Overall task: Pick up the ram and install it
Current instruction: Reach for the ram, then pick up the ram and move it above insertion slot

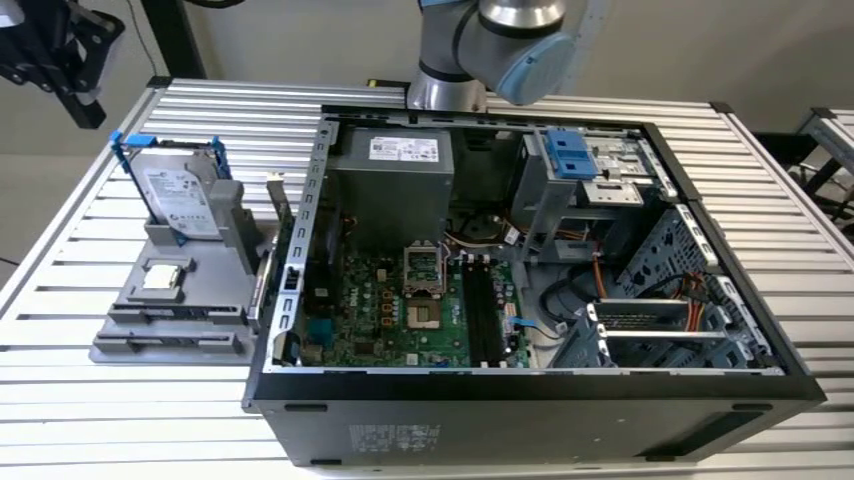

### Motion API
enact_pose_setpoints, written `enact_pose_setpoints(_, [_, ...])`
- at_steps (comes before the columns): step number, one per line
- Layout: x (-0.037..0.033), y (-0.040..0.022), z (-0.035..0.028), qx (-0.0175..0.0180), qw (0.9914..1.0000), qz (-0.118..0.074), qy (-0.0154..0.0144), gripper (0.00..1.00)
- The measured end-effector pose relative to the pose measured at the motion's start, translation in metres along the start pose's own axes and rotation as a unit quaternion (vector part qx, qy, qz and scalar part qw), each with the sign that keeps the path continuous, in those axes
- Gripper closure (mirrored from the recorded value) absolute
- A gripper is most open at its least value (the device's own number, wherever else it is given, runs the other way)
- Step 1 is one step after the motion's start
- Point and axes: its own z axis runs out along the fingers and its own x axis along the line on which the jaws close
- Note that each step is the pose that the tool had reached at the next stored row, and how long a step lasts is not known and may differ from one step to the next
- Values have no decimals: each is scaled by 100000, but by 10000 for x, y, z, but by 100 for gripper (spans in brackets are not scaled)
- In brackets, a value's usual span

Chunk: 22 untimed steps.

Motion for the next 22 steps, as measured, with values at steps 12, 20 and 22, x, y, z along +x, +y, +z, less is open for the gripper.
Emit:
enact_pose_setpoints(12, [-40,-449,-13,10,100000,-21,59,100])
enact_pose_setpoints(20, [-58,-731,-21,7,100000,-16,72,100])
enact_pose_setpoints(22, [-61,-781,-23,11,100000,-19,80,100])
